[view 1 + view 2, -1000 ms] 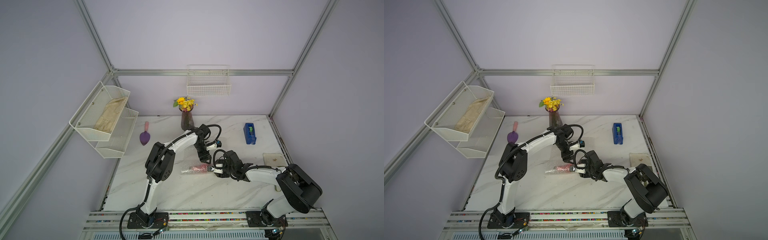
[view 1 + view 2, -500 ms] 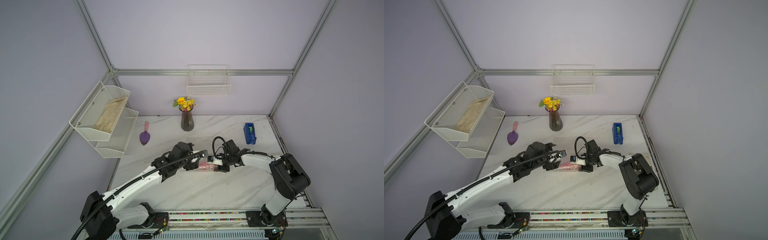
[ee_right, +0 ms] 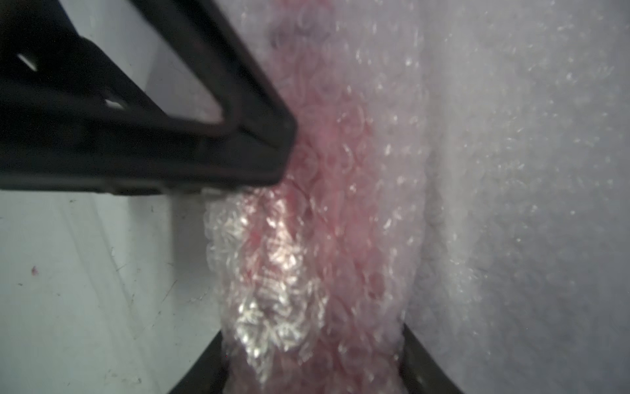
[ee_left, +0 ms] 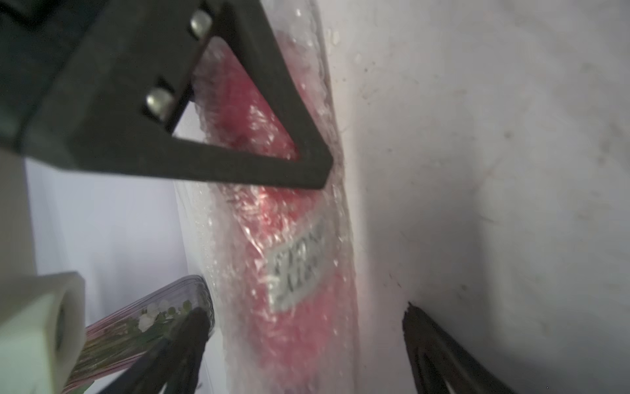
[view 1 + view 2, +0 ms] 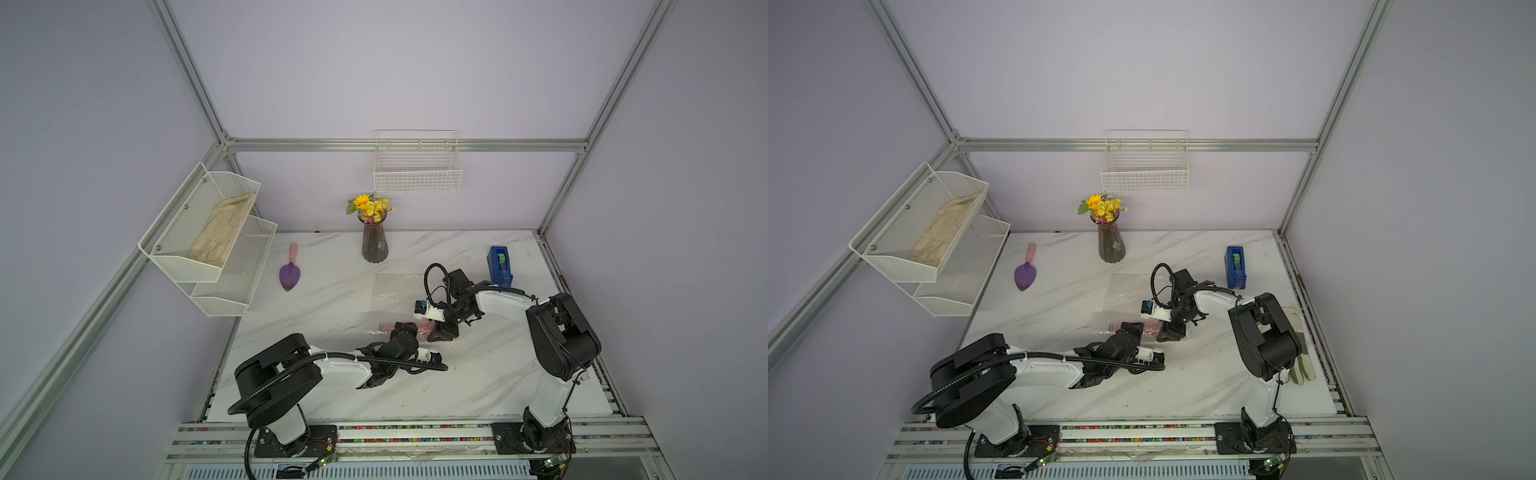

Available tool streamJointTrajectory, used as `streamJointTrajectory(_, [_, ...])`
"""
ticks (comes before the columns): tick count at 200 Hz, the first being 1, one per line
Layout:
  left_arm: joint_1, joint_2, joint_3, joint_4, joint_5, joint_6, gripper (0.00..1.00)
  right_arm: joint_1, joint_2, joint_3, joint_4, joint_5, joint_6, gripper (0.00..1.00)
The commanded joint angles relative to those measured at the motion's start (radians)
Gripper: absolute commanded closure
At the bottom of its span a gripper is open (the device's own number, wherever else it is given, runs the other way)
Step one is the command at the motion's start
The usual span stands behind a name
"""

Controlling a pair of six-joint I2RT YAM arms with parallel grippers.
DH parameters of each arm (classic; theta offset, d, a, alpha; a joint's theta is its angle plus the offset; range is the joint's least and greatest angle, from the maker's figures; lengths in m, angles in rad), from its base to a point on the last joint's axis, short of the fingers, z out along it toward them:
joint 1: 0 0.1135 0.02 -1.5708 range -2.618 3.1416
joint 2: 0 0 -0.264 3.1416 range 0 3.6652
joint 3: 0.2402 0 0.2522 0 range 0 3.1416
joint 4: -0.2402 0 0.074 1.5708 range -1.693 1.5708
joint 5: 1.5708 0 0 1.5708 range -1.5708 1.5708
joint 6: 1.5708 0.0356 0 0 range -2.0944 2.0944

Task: Wrap wine bottles in bubble wrap
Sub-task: Wrap the wine bottle in bubble wrap.

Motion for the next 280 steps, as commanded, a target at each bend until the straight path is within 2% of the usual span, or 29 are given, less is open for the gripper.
streamJointTrajectory(1, [0.016,0.07,0.073,0.012,0.002,0.019,0.15,-0.003,0.039,-0.027,-0.144,0.008,-0.007,0.81])
streamJointTrajectory(24, [0.047,0.12,0.146,-0.092,0.048,-0.037,0.28,-0.004,0.021,-0.028,-0.138,0.008,-0.021,0.78])
streamJointTrajectory(45, [0.069,0.145,0.202,-0.221,0.101,-0.064,0.52,-0.016,0.009,-0.026,-0.125,0.003,-0.004,0.72])
streamJointTrajectory(61, [0.084,0.158,0.239,-0.331,0.149,-0.093,0.61,-0.031,-0.024,-0.029,-0.063,-0.04,0.059,0.51])
streamJointTrajectory(69, [0.091,0.164,0.251,-0.375,0.178,-0.105,0.65,-0.04,-0.046,-0.032,-0.016,-0.061,0.112,0.38])
streamJointTrajectory(80, [0.099,0.169,0.264,-0.413,0.205,-0.125,0.67,-0.053,-0.084,-0.039,0.065,-0.059,0.207,0.26])
streamJointTrajectory(87, [0.104,0.171,0.278,-0.445,0.227,-0.139,0.68,-0.067,-0.114,-0.044,0.111,-0.058,0.277,0.14])
streamJointTrajectory(89, [0.104,0.174,0.282,-0.453,0.231,-0.143,0.68,-0.069,-0.122,-0.046,0.123,-0.059,0.282,0.06])
streamJointTrajectory(93, [0.106,0.175,0.291,-0.47,0.24,-0.15,0.68,-0.077,-0.143,-0.049,0.136,-0.067,0.304,0.03])
streamJointTrajectory(111, [0.119,0.188,0.342,-0.564,0.29,-0.176,0.68,-0.121,-0.271,-0.087,0.261,-0.099,0.383,0.03])
streamJointTrajectory(137, [0.145,0.197,0.404,-0.678,0.364,-0.206,0.69,-0.184,-0.506,-0.204,0.45,-0.037,0.458,0.03])
streamJointTrajectory(168, [0.171,0.226,0.471,-0.759,0.422,-0.221,0.69,-0.211,-0.71,-0.277,0.446,-0.026,0.445,0.03])
streamJointTrajectory(180, [0.182,0.248,0.508,-0.807,0.456,-0.225,0.69,-0.212,-0.749,-0.287,0.419,0.037,0.444,0.03])
streamJointTrajectory(192, [0.2,0.278,0.564,-0.882,0.504,-0.236,0.69,-0.213,-0.798,-0.313,0.42,0.152,0.446,0.03])
streamJointTrajectory(205, [0.224,0.308,0.628,-0.972,0.573,-0.249,0.69,-0.212,-0.891,-0.376,0.462,0.235,0.396,0.03])
streamJointTrajectory(223, [0.262,0.356,0.722,-1.101,0.657,-0.261,0.68,-0.214,-1.032,-0.455,0.505,0.228,0.336,0.03])
streamJointTrajectory(231, [0.278,0.385,0.767,-1.163,0.687,-0.262,0.68,-0.214,-1.084,-0.475,0.49,0.168,0.309,0.03])
streamJointTrajectory(239, [0.292,0.416,0.815,-1.234,0.72,-0.258,0.68,-0.213,-1.117,-0.48,0.42,0.119,0.227,0.03])
streamJointTrajectory(255, [0.32,0.488,0.918,-1.373,0.778,-0.254,0.68,-0.207,-1.104,-0.45,0.244,0.038,0.104,0.04])
streamJointTrajectory(265, [0.338,0.537,0.985,-1.455,0.818,-0.245,0.68,-0.186,-1.072,-0.431,0.134,0.041,0.044,0.05])
streamJointTrajectory(280, [0.358,0.597,1.068,-1.547,0.881,-0.243,0.68,-0.108,-1.038,-0.429,0.042,0.138,-0.007,0.06])
